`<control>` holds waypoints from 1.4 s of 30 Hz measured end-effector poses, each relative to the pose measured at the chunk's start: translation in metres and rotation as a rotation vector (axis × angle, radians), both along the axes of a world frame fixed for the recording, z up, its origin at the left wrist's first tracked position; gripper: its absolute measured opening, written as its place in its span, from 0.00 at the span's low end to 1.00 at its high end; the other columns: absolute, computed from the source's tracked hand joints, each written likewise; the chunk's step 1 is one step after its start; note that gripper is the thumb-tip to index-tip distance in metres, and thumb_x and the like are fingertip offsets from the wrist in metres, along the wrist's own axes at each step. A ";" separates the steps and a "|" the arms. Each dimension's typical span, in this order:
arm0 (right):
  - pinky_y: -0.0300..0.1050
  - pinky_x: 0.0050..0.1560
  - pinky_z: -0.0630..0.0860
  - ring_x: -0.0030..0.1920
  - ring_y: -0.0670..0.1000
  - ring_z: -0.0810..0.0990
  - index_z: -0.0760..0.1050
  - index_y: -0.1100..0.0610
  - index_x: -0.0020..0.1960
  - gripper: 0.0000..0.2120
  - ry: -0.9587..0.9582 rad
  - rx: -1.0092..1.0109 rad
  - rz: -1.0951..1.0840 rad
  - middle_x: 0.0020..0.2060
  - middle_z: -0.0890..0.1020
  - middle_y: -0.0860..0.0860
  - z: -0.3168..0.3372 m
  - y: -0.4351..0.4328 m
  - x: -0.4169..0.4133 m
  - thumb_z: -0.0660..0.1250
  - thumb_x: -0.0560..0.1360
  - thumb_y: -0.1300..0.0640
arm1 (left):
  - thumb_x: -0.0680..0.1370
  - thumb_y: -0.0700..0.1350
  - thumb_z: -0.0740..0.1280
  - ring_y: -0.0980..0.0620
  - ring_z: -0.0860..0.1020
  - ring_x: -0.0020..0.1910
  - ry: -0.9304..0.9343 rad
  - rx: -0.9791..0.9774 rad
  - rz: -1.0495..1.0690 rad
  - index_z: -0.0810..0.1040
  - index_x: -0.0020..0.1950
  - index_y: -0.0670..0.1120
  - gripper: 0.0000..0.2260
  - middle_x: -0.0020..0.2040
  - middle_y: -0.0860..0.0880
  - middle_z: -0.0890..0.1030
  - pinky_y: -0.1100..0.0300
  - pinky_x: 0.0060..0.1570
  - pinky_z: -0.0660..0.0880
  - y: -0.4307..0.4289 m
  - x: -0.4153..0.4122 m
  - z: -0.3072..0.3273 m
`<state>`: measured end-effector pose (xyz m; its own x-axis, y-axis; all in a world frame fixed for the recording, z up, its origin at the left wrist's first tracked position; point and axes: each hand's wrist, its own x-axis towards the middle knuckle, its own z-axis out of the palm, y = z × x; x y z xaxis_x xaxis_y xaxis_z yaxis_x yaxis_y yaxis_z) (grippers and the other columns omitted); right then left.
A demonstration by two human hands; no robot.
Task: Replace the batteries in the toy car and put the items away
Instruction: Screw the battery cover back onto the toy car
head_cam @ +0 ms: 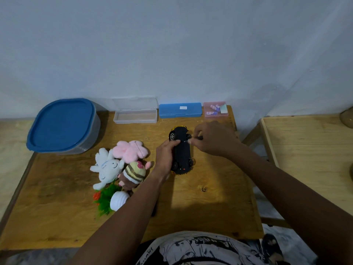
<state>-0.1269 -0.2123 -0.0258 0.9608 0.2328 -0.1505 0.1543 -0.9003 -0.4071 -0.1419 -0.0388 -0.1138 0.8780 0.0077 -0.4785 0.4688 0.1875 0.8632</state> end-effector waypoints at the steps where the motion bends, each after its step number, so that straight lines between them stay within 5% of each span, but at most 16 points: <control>1: 0.41 0.35 0.70 0.39 0.47 0.76 0.75 0.51 0.43 0.09 0.014 0.033 0.032 0.39 0.77 0.47 0.000 -0.001 0.000 0.71 0.73 0.47 | 0.69 0.52 0.70 0.38 0.82 0.47 0.012 -0.007 0.011 0.82 0.56 0.39 0.21 0.53 0.33 0.83 0.38 0.51 0.78 0.000 0.000 0.000; 6: 0.45 0.42 0.78 0.41 0.48 0.77 0.78 0.52 0.45 0.04 -0.098 -0.007 0.086 0.41 0.78 0.48 0.002 -0.002 0.001 0.71 0.73 0.54 | 0.72 0.51 0.70 0.36 0.82 0.52 0.051 -0.060 0.009 0.81 0.60 0.41 0.20 0.57 0.34 0.82 0.34 0.55 0.76 0.002 -0.001 0.003; 9: 0.45 0.38 0.77 0.34 0.48 0.76 0.77 0.53 0.40 0.15 -0.144 -0.192 0.087 0.33 0.77 0.49 0.001 -0.001 0.002 0.63 0.78 0.44 | 0.68 0.55 0.72 0.35 0.81 0.53 0.082 -0.084 -0.006 0.81 0.60 0.41 0.26 0.59 0.33 0.80 0.33 0.57 0.75 0.004 0.002 0.007; 12: 0.43 0.32 0.72 0.29 0.49 0.74 0.75 0.55 0.36 0.23 -0.124 -0.194 0.056 0.28 0.73 0.49 -0.004 0.000 0.000 0.55 0.81 0.42 | 0.69 0.55 0.71 0.32 0.80 0.56 0.028 -0.008 -0.009 0.83 0.56 0.43 0.22 0.56 0.34 0.82 0.34 0.55 0.76 0.005 0.004 0.009; 18: 0.46 0.39 0.79 0.40 0.49 0.76 0.70 0.50 0.49 0.11 -0.067 -0.014 0.110 0.44 0.75 0.48 -0.001 0.002 -0.001 0.71 0.72 0.54 | 0.70 0.54 0.70 0.32 0.81 0.56 0.014 -0.007 -0.006 0.81 0.57 0.41 0.22 0.56 0.34 0.82 0.34 0.53 0.78 0.006 0.002 0.016; 22: 0.46 0.43 0.78 0.42 0.49 0.77 0.76 0.52 0.48 0.04 -0.160 -0.060 0.140 0.43 0.77 0.49 0.003 0.002 -0.002 0.68 0.76 0.53 | 0.69 0.54 0.70 0.32 0.81 0.56 0.016 0.002 0.009 0.80 0.58 0.39 0.25 0.56 0.34 0.82 0.34 0.51 0.78 0.007 0.002 0.017; 26: 0.46 0.37 0.77 0.33 0.49 0.76 0.76 0.54 0.39 0.21 -0.204 -0.219 0.088 0.30 0.75 0.49 0.004 0.001 -0.001 0.56 0.81 0.42 | 0.71 0.53 0.69 0.33 0.81 0.55 -0.014 0.033 -0.022 0.82 0.54 0.41 0.20 0.54 0.35 0.83 0.35 0.52 0.78 0.006 0.004 0.022; 29: 0.42 0.31 0.70 0.27 0.47 0.71 0.71 0.54 0.34 0.21 -0.151 -0.138 0.010 0.26 0.70 0.48 0.004 0.005 0.001 0.56 0.82 0.44 | 0.76 0.50 0.67 0.34 0.81 0.54 -0.025 0.038 -0.043 0.81 0.55 0.41 0.15 0.54 0.36 0.83 0.40 0.50 0.79 0.006 0.004 0.021; 33: 0.42 0.36 0.74 0.38 0.48 0.75 0.70 0.51 0.45 0.09 -0.061 -0.003 0.056 0.39 0.76 0.49 0.003 0.003 -0.001 0.68 0.75 0.48 | 0.76 0.51 0.67 0.36 0.82 0.54 -0.020 0.012 -0.043 0.80 0.58 0.42 0.16 0.54 0.36 0.83 0.40 0.51 0.80 0.007 0.004 0.022; 36: 0.46 0.43 0.79 0.44 0.50 0.77 0.72 0.50 0.50 0.10 -0.101 0.008 0.116 0.47 0.75 0.50 -0.001 0.000 0.000 0.71 0.73 0.58 | 0.76 0.51 0.67 0.35 0.82 0.54 -0.001 0.023 -0.035 0.80 0.56 0.43 0.15 0.54 0.36 0.83 0.38 0.50 0.80 0.004 0.005 0.022; 38: 0.47 0.44 0.78 0.43 0.50 0.77 0.78 0.53 0.51 0.05 -0.179 -0.068 0.137 0.45 0.77 0.50 0.000 -0.002 -0.001 0.68 0.76 0.55 | 0.77 0.50 0.67 0.36 0.82 0.53 0.001 0.021 -0.036 0.80 0.56 0.43 0.14 0.54 0.36 0.83 0.39 0.50 0.80 0.005 0.003 0.021; 42: 0.44 0.35 0.75 0.32 0.47 0.75 0.79 0.55 0.42 0.18 -0.182 -0.179 0.120 0.31 0.75 0.48 -0.004 -0.001 -0.003 0.60 0.80 0.43 | 0.76 0.50 0.68 0.40 0.83 0.48 -0.018 0.054 -0.067 0.81 0.54 0.42 0.13 0.50 0.38 0.84 0.44 0.47 0.79 0.009 0.004 0.022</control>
<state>-0.1299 -0.2132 -0.0297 0.9430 0.3316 -0.0269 0.3201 -0.9263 -0.1987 -0.1375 -0.0295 -0.0920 0.8858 -0.0262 -0.4633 0.4632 0.1096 0.8795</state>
